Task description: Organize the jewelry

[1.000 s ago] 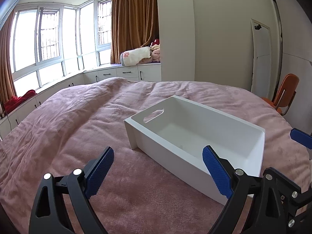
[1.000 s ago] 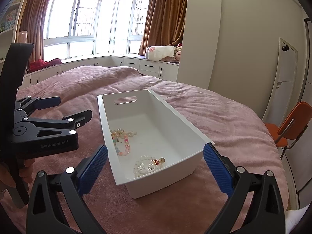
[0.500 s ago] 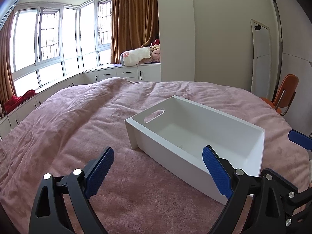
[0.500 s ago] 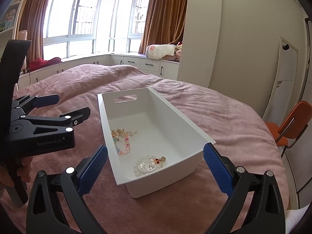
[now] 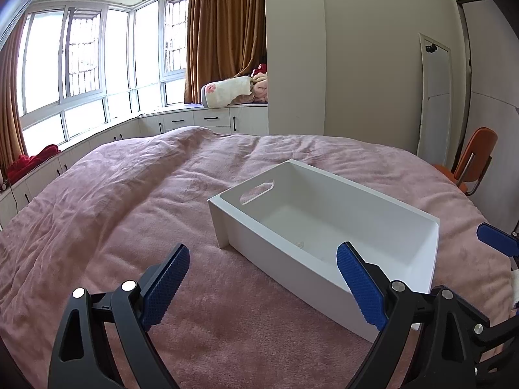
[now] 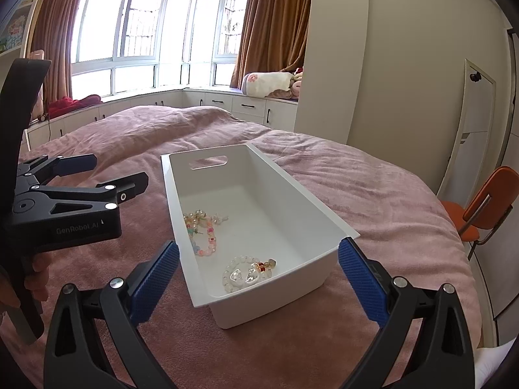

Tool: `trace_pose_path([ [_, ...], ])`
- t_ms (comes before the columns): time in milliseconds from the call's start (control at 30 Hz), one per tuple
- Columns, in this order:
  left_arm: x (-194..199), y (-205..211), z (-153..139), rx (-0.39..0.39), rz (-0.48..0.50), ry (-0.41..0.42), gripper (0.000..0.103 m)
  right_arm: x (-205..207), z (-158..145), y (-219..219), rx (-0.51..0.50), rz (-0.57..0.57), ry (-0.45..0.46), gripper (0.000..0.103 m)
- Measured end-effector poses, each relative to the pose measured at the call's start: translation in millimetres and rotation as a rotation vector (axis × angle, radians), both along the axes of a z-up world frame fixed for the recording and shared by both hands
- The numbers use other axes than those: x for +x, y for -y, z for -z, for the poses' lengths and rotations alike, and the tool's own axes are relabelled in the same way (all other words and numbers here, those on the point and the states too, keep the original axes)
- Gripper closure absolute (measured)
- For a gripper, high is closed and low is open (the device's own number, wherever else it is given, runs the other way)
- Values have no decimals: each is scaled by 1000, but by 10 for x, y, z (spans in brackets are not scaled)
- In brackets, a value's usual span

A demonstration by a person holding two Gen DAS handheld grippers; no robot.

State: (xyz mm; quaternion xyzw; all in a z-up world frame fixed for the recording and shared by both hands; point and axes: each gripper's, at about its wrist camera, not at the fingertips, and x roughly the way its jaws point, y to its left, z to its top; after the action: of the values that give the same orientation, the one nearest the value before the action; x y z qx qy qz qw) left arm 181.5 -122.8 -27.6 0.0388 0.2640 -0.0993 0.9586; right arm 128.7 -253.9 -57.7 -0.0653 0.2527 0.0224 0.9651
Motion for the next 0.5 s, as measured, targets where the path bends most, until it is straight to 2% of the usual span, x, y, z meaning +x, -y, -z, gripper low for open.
trace_pose_path([
  [500, 15, -16, -9, 1, -5, 1, 10, 14, 19, -18, -5, -2, -6, 6],
])
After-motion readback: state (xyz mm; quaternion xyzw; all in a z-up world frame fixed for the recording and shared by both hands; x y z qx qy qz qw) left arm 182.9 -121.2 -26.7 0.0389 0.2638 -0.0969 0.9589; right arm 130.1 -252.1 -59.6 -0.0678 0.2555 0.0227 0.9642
